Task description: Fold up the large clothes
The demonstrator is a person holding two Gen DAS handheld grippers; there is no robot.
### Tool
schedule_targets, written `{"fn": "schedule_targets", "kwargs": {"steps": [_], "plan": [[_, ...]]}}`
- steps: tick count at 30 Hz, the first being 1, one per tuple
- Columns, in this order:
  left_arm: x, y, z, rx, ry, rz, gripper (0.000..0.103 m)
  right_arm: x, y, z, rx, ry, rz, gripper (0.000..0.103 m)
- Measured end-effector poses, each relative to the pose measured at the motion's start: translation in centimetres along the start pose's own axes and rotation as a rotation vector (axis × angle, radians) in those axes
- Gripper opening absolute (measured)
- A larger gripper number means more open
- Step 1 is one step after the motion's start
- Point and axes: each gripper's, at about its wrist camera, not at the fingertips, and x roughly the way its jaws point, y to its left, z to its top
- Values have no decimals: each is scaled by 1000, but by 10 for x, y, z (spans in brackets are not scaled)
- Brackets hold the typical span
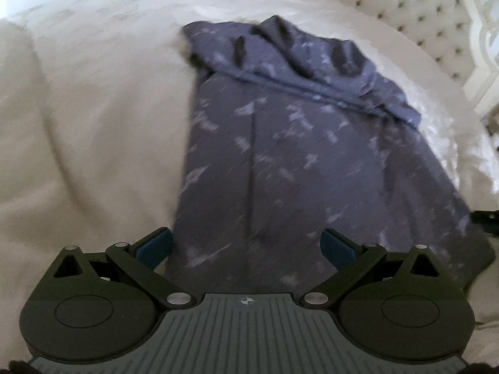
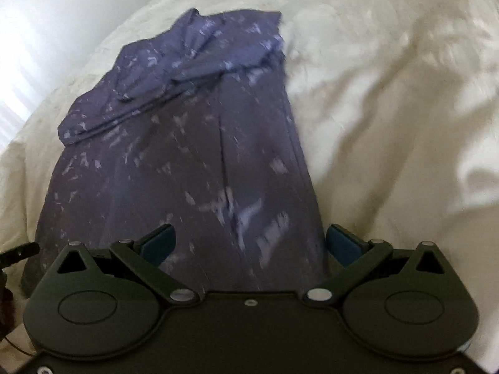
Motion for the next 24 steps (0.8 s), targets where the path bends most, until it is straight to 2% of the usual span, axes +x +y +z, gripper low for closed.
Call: {"fn": "schedule_targets", "kwargs": {"steps": [6, 14, 24], "plan": [[10, 8, -17, -12, 67, 4, 103, 3, 3, -14, -55, 33, 1, 102], [17, 10, -21, -15, 112, -7, 103, 20, 14, -27, -165, 104, -45, 103], [23, 11, -16, -14, 157, -13, 102, 30, 9, -28, -146, 166, 39, 103]]}}
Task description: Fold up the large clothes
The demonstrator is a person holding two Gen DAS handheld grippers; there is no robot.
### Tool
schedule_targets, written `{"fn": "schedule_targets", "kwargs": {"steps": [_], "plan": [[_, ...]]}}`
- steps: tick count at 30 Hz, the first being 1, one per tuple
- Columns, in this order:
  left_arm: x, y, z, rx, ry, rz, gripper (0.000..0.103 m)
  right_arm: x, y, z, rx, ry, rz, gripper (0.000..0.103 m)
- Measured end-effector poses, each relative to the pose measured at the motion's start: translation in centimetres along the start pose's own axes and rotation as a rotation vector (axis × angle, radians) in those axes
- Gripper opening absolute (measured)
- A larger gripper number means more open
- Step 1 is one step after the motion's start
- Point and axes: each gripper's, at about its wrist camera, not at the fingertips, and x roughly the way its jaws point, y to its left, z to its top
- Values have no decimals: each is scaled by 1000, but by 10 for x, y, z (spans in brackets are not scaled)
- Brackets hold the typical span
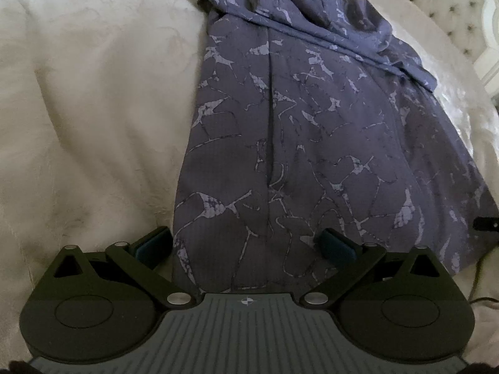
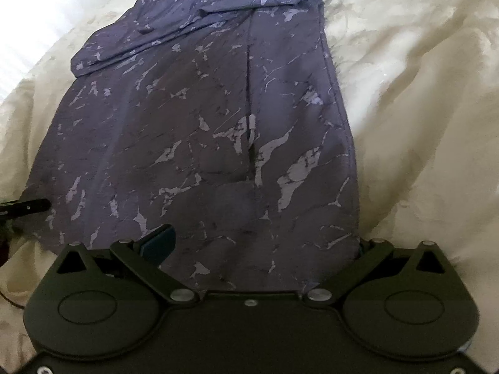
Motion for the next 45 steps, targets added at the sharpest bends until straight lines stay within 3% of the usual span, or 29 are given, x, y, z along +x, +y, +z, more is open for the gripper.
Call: {"fn": "schedule_targets", "kwargs": {"steps": [4, 6, 9, 11, 13, 16, 23, 28, 34, 41, 45], "plan": [[-2, 1, 1, -11, -4, -23, 101, 0, -2, 0, 6, 10, 33, 103], [-5, 1, -1, -13, -18, -26, 91, -2, -4, -1, 15, 3, 55, 103], [-12, 5, -2, -35, -44, -46, 63, -8, -11, -1, 48, -25, 100, 95], [-17, 12, -2, -75, -63, -81, 32, -11, -18, -2, 99, -34, 108, 57], [-23, 18, -3, -113, -81, -114, 27, -12, -28, -5, 154, -35, 132, 33], [-30, 20, -2, -139, -114, -139, 15, -22, -32, -5, 180, -76, 173, 25], [-61, 33, 8, -268, -214, -271, 8, -52, -47, -5, 290, -231, 395, 18], [-79, 32, 30, -329, -300, -382, 8, -73, -39, 17, 271, -367, 483, 17], [-92, 38, 86, -393, -422, -501, 8, -95, -32, 68, 243, -487, 509, 17], [-75, 39, 158, -393, -552, -518, 8, -100, -41, 141, 246, -642, 458, 17], [-48, 33, 193, -391, -584, -472, 8, -82, -34, 187, 201, -684, 376, 17]]}}
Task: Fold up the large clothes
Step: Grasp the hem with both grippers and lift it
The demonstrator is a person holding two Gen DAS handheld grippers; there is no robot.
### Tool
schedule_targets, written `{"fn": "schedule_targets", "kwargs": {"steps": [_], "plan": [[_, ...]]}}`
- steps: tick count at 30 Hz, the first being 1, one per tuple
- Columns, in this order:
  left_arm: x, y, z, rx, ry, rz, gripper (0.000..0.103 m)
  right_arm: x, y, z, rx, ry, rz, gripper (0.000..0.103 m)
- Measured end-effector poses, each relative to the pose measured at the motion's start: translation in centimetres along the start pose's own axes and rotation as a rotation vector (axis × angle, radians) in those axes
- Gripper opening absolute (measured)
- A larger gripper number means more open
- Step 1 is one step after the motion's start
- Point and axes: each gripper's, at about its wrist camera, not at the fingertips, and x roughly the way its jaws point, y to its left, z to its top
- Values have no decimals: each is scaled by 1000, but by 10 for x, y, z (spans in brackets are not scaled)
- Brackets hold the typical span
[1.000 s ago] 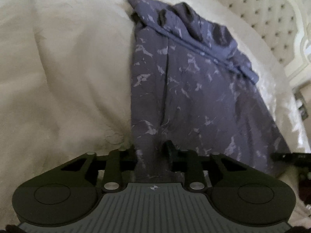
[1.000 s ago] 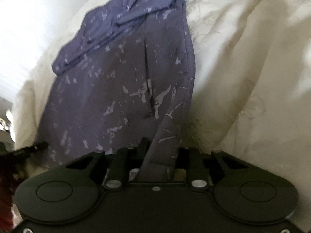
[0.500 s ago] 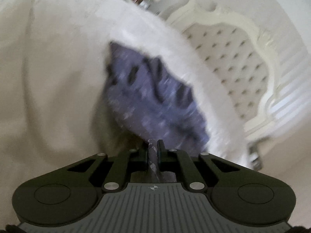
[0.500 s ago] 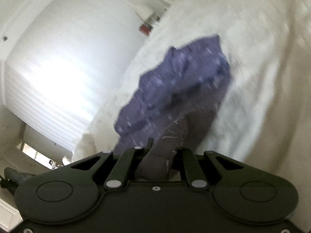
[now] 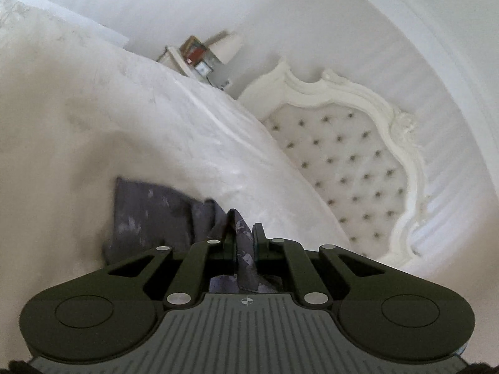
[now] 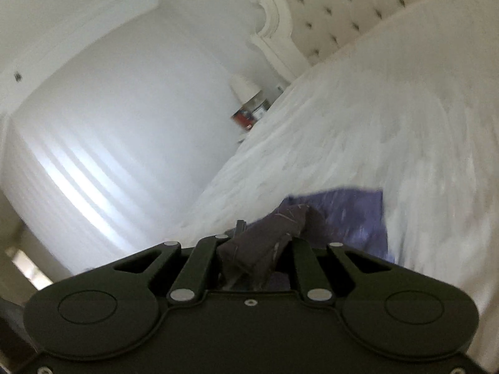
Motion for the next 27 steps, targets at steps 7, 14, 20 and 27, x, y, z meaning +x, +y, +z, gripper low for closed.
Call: {"fn": "schedule_targets", "kwargs": {"steps": [7, 14, 20, 27], "plan": [[58, 30, 14, -60, -7, 94, 8, 89, -23, 18, -25, -17, -136, 13], [112, 61, 15, -71, 54, 205, 11, 151, -51, 15, -41, 67, -246, 13], [130, 91, 12, -211, 79, 152, 26, 178, -76, 6, 5, 100, -260, 28], [117, 80, 21, -133, 8, 68, 102, 164, -65, 8, -32, 41, -159, 83]]}}
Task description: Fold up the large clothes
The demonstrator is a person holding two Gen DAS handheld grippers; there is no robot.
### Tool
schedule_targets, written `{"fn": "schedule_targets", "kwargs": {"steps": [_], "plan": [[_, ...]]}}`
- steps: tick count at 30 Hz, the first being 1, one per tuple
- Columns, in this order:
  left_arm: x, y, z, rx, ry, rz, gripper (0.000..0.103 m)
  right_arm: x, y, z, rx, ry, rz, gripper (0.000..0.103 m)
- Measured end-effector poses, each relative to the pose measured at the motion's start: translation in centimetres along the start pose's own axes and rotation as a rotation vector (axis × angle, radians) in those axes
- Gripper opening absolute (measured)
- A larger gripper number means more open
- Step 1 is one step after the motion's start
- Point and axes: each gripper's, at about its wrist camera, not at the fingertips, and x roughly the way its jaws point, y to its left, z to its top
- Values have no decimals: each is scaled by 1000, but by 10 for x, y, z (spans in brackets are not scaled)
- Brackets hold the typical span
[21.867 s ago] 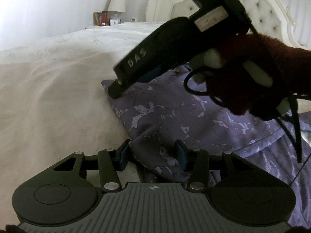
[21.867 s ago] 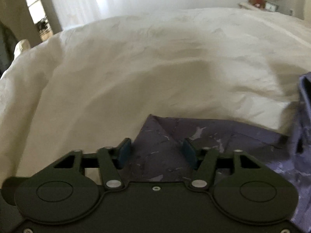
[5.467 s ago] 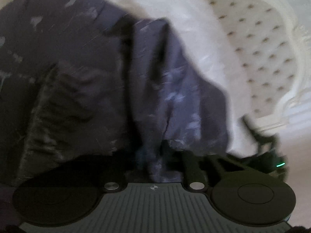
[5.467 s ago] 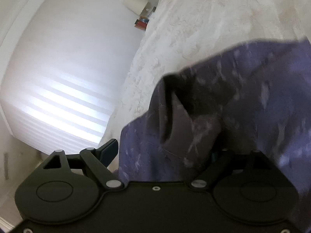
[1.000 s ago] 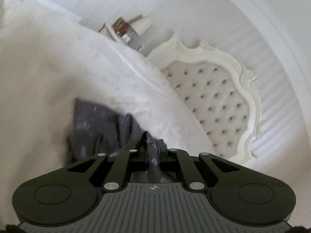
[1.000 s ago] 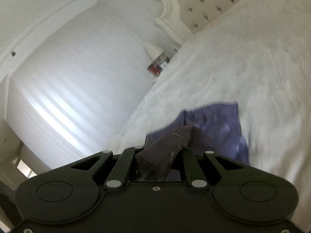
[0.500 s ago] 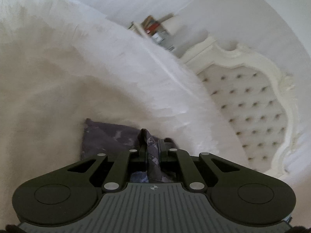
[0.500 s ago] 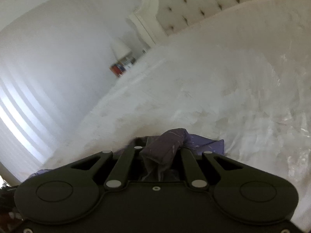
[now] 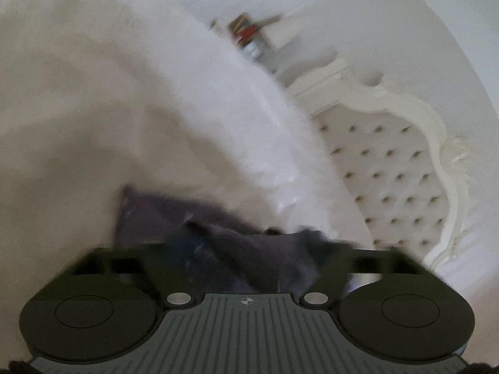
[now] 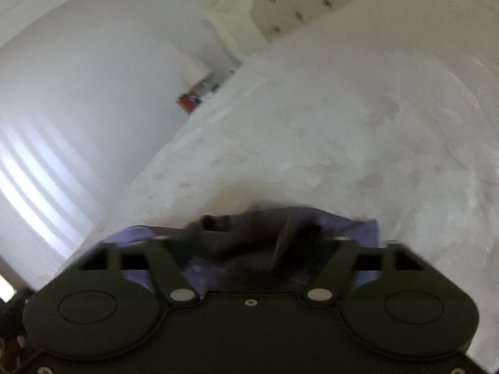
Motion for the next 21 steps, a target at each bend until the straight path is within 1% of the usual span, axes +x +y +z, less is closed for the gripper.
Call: {"fn": "schedule_targets", "kwargs": {"steps": [1, 3, 5, 6, 8, 10, 12, 16, 18, 19, 21], "plan": [[-6, -6, 1, 26, -32, -2, 103, -4, 6, 1, -24, -12, -8, 86], [-15, -16, 2, 70, -61, 9, 103, -11, 16, 4, -74, -33, -6, 87], [-19, -28, 1, 122, -64, 65, 103, -20, 29, 6, -139, -50, -18, 88], [-19, -36, -1, 159, -51, 96, 103, -23, 35, 5, -168, -50, -18, 89], [-18, -54, -12, 248, -2, 156, 103, -26, 50, 0, -224, -26, -13, 93], [-11, -72, -29, 343, 60, 200, 103, -28, 66, -11, -292, 11, -20, 93], [0, -89, -50, 430, 136, 224, 103, -25, 84, -26, -373, 54, -30, 93], [29, -114, -92, 572, 253, 230, 103, -15, 117, -60, -526, 140, -23, 93], [42, -122, -109, 634, 281, 234, 103, -5, 128, -74, -579, 182, -14, 93], [49, -124, -115, 649, 288, 232, 103, 0, 131, -79, -592, 201, -16, 93], [61, -122, -118, 641, 295, 237, 103, 11, 132, -89, -604, 235, -37, 92]]}}
